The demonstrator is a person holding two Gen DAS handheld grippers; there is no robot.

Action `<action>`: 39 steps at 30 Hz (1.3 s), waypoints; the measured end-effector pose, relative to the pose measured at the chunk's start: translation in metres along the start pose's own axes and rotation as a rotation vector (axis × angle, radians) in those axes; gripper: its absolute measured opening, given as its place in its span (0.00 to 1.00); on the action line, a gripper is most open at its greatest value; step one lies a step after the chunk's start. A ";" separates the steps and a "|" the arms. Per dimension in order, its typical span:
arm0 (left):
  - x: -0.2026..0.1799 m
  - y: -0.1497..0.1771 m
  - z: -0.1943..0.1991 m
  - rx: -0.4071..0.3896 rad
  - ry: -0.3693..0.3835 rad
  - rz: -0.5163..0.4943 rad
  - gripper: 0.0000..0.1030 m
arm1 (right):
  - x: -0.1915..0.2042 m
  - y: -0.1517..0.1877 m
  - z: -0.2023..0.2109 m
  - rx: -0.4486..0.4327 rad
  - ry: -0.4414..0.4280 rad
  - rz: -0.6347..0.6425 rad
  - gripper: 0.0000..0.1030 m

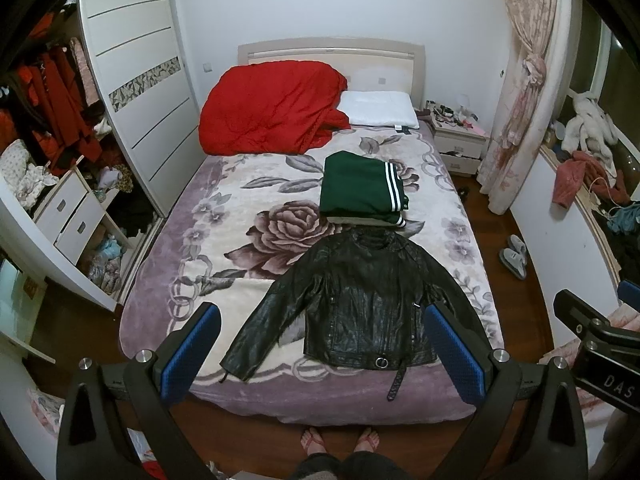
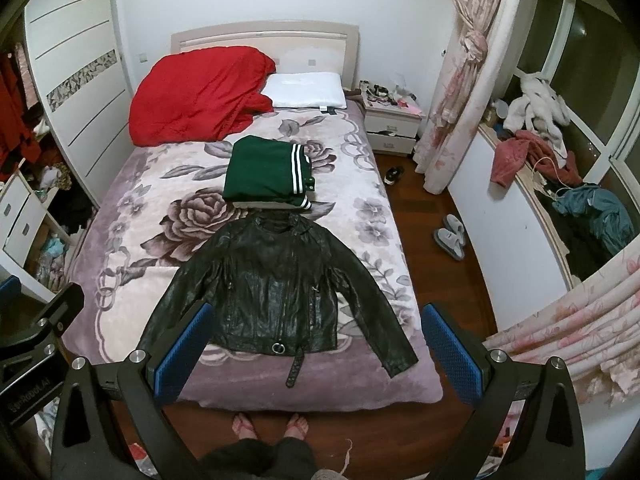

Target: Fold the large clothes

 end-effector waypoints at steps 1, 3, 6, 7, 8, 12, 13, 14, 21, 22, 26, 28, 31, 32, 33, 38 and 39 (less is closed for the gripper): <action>0.000 0.000 0.000 -0.001 -0.001 0.000 1.00 | 0.000 0.000 0.000 0.000 0.000 0.001 1.00; 0.000 -0.001 0.000 0.001 0.000 -0.002 1.00 | -0.002 -0.001 0.000 -0.001 -0.002 -0.004 1.00; 0.000 -0.001 0.000 -0.002 -0.001 -0.004 1.00 | 0.000 -0.003 0.000 -0.001 -0.003 -0.004 1.00; 0.000 0.000 0.001 -0.001 0.001 -0.003 1.00 | 0.000 -0.004 0.000 0.000 -0.003 -0.003 1.00; -0.001 -0.003 0.002 -0.002 -0.001 -0.003 1.00 | 0.001 -0.006 -0.001 0.001 -0.005 0.000 1.00; -0.003 -0.004 0.002 -0.004 -0.005 -0.003 1.00 | 0.003 -0.010 0.003 -0.004 -0.003 0.000 1.00; -0.003 -0.004 0.002 -0.005 -0.005 -0.002 1.00 | 0.003 -0.010 0.003 -0.004 -0.002 0.000 1.00; -0.004 -0.004 0.002 -0.006 -0.005 -0.003 1.00 | 0.002 -0.010 0.003 -0.005 -0.004 -0.002 1.00; -0.003 -0.006 0.003 -0.007 -0.003 -0.001 1.00 | 0.002 -0.010 0.004 -0.005 -0.003 -0.002 1.00; -0.003 -0.006 0.004 -0.008 -0.003 -0.001 1.00 | 0.002 -0.010 0.005 -0.007 -0.003 -0.003 1.00; -0.005 -0.009 0.003 -0.009 -0.007 0.000 1.00 | 0.002 -0.010 0.005 -0.009 -0.003 -0.002 1.00; -0.005 -0.008 0.003 -0.007 -0.006 -0.002 1.00 | 0.002 -0.010 0.005 -0.009 -0.003 -0.001 1.00; -0.005 -0.008 0.004 -0.009 -0.006 -0.003 1.00 | 0.004 -0.017 0.005 -0.009 -0.003 -0.002 1.00; -0.003 -0.007 0.004 -0.009 -0.004 -0.001 1.00 | 0.004 -0.017 0.006 -0.010 -0.003 0.000 1.00; -0.004 -0.007 0.004 -0.010 -0.006 -0.001 1.00 | 0.004 -0.017 0.006 -0.010 -0.004 0.001 1.00; -0.004 -0.007 0.004 -0.013 -0.007 -0.002 1.00 | 0.003 -0.016 0.007 -0.013 -0.006 -0.002 1.00; -0.003 -0.006 0.005 -0.011 -0.003 0.001 1.00 | 0.004 -0.018 0.007 -0.013 -0.007 0.000 1.00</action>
Point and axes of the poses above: each gripper's, at about its wrist camera, not at the fingertips, and z roughly against the way its jaws point, x to its left, y to its underside, the point moved 7 cm from there along -z, roughly the way its jaws point, and after that the axes turned 12 degrees about -x, right-handed, at the moved point
